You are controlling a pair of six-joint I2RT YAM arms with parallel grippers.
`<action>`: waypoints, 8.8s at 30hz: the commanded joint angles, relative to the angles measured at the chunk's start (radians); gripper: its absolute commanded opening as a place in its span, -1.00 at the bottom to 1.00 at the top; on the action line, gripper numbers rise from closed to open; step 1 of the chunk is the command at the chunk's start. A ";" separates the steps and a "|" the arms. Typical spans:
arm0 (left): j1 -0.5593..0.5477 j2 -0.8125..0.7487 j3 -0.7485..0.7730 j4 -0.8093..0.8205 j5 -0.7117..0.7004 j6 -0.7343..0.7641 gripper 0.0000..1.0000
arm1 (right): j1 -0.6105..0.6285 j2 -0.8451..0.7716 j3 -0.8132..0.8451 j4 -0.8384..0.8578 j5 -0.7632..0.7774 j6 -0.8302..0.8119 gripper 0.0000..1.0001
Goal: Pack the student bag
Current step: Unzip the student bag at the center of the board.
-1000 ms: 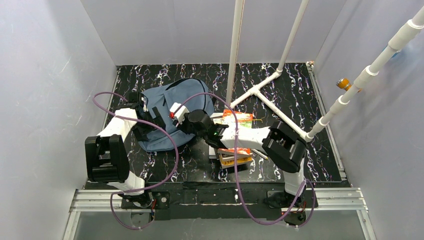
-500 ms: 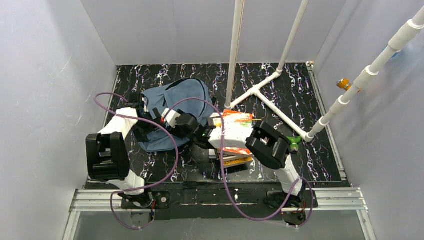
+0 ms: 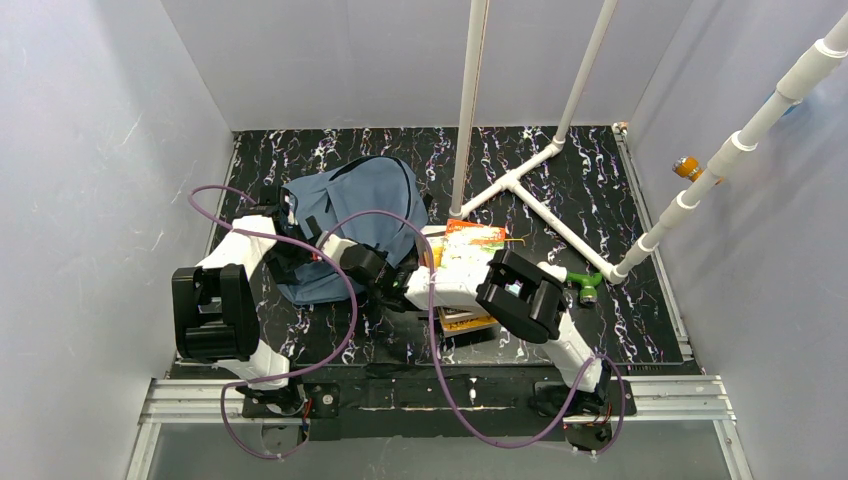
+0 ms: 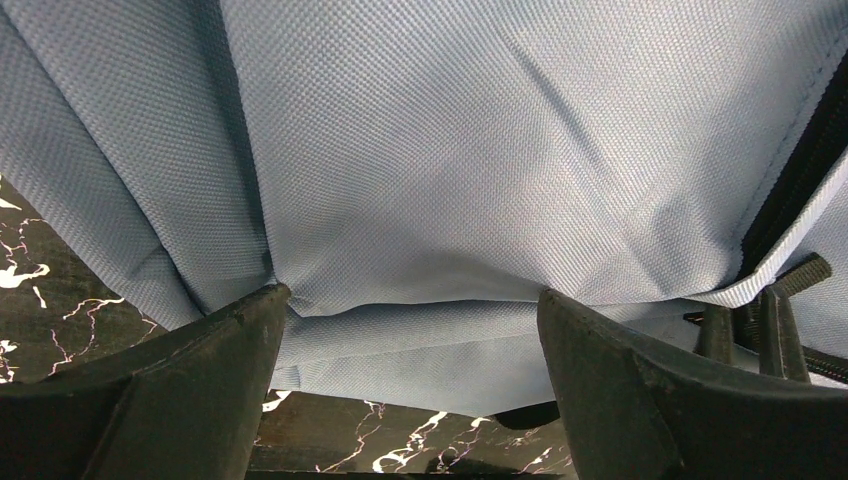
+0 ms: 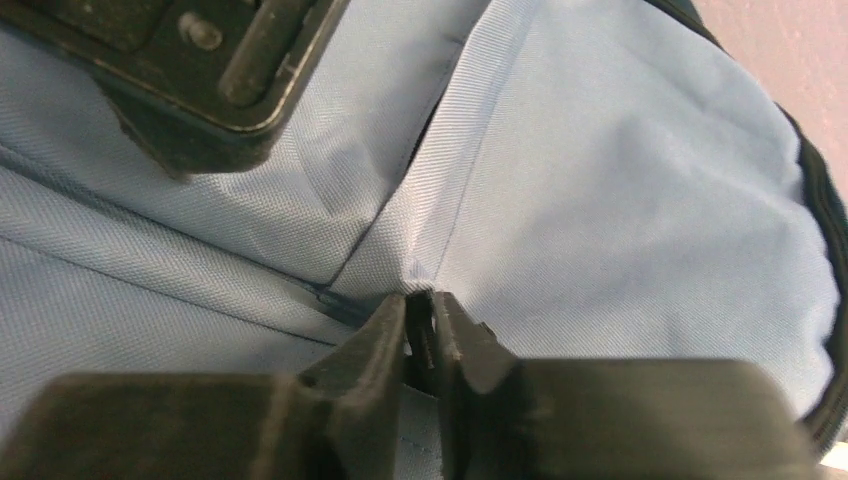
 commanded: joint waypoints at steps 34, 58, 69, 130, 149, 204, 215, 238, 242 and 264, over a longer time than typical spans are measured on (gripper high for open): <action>0.011 0.032 0.003 -0.040 0.042 0.009 0.91 | -0.179 -0.075 0.032 -0.114 -0.518 0.131 0.04; 0.011 0.038 0.004 -0.043 0.033 0.010 0.92 | -0.304 -0.228 -0.059 -0.055 -0.730 0.510 -0.97; 0.011 0.039 0.005 -0.043 0.040 0.012 0.91 | -0.323 -0.174 -0.043 -0.079 -0.859 0.458 -0.60; 0.013 0.057 0.007 -0.048 0.034 0.012 0.93 | -0.384 -0.299 -0.204 0.062 -0.633 0.856 -0.97; 0.002 -0.229 -0.158 0.185 0.424 -0.021 0.96 | -0.347 -0.115 -0.022 0.045 -1.063 0.784 -0.81; -0.005 -0.212 -0.145 0.040 0.451 -0.044 0.93 | -0.421 -0.040 0.259 -0.586 -1.080 0.216 -0.97; -0.164 -0.296 -0.144 0.116 0.475 -0.196 0.70 | -0.423 -0.167 0.032 -0.182 -1.230 0.697 -0.97; -0.096 -0.156 -0.047 0.274 0.573 -0.268 -0.13 | -0.404 -0.182 -0.215 0.380 -1.305 1.112 -0.92; -0.095 -0.146 -0.059 0.274 0.558 -0.261 -0.35 | -0.404 -0.182 -0.214 0.371 -1.306 1.105 -0.91; -0.095 -0.160 -0.164 0.259 0.474 -0.183 -1.00 | -0.403 -0.184 -0.161 0.168 -1.203 0.991 -0.30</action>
